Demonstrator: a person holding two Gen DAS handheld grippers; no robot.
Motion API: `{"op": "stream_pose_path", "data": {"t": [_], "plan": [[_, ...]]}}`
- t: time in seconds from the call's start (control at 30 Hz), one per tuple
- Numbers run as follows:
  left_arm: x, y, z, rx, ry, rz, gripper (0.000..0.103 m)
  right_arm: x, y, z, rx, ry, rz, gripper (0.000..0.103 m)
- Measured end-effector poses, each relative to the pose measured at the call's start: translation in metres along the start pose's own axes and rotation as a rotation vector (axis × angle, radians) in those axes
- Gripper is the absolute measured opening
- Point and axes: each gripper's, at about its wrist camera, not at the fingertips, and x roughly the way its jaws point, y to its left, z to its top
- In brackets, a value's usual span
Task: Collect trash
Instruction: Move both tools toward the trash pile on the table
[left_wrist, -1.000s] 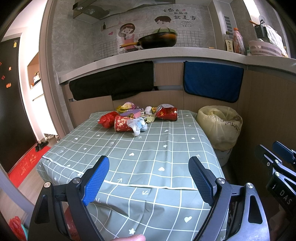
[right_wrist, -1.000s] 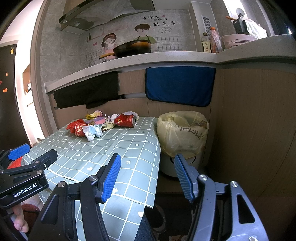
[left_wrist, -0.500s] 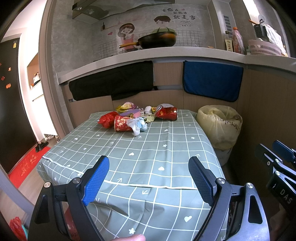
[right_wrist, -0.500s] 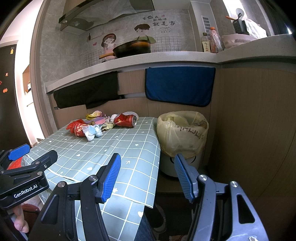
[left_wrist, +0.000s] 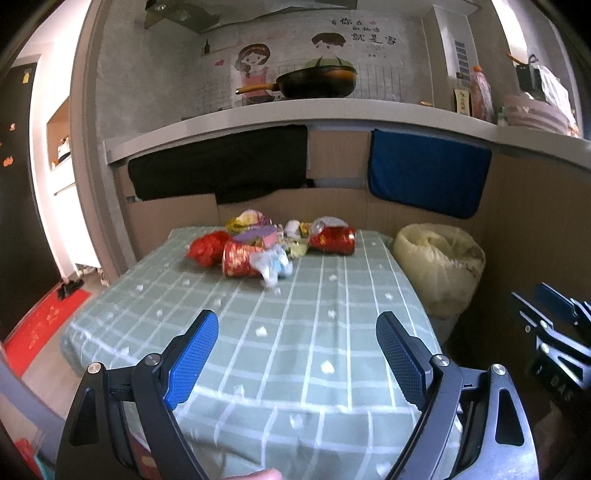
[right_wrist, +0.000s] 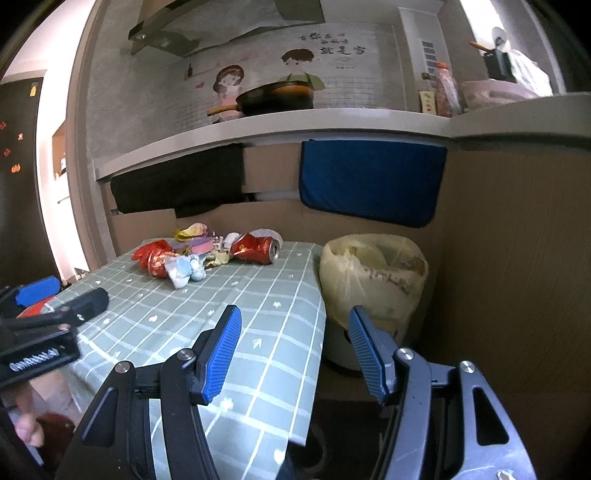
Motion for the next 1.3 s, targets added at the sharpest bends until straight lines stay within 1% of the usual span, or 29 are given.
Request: {"op": "stream_pose_path", "data": {"t": [0.1, 0.13, 0.2, 0.27, 0.33, 0.43, 0.53, 0.63, 0.73, 0.87, 1.03, 1.1, 1.2, 1.3], "plan": [[0.028, 0.012, 0.018, 0.013, 0.010, 0.009, 0.087, 0.031, 0.003, 0.019, -0.011, 0.006, 0.027, 0.058], [0.039, 0.018, 0.022, 0.007, 0.026, 0.003, 0.087, 0.044, 0.006, 0.027, -0.025, 0.010, 0.035, 0.058], [0.067, 0.031, 0.034, -0.023, 0.085, -0.016, 0.087, 0.067, 0.011, 0.039, -0.051, 0.017, 0.041, 0.058], [0.092, 0.043, 0.042, -0.043, 0.132, -0.019, 0.087, 0.093, 0.017, 0.049, -0.069, 0.024, 0.043, 0.058], [0.120, 0.054, 0.052, -0.046, 0.165, 0.004, 0.087, 0.123, 0.025, 0.059, -0.081, 0.050, 0.062, 0.058], [0.151, 0.070, 0.061, -0.065, 0.191, 0.031, 0.087, 0.164, 0.040, 0.070, -0.103, 0.098, 0.086, 0.058], [0.181, 0.093, 0.072, -0.108, 0.218, 0.041, 0.087, 0.200, 0.060, 0.077, -0.133, 0.141, 0.120, 0.058], [0.210, 0.114, 0.079, -0.130, 0.257, 0.045, 0.087, 0.234, 0.084, 0.083, -0.182, 0.185, 0.156, 0.057], [0.237, 0.136, 0.080, -0.164, 0.295, 0.036, 0.087, 0.258, 0.103, 0.085, -0.220, 0.212, 0.181, 0.057], [0.260, 0.151, 0.077, -0.183, 0.320, 0.016, 0.087, 0.285, 0.121, 0.089, -0.247, 0.241, 0.200, 0.056], [0.279, 0.156, 0.072, -0.206, 0.339, -0.030, 0.087, 0.309, 0.136, 0.087, -0.262, 0.275, 0.200, 0.056], [0.283, 0.156, 0.069, -0.191, 0.338, -0.034, 0.087, 0.317, 0.138, 0.086, -0.258, 0.296, 0.206, 0.055], [0.286, 0.153, 0.064, -0.161, 0.330, -0.021, 0.087, 0.325, 0.136, 0.084, -0.248, 0.319, 0.207, 0.054], [0.287, 0.150, 0.063, -0.167, 0.335, -0.042, 0.087, 0.324, 0.128, 0.082, -0.246, 0.318, 0.185, 0.054]]}}
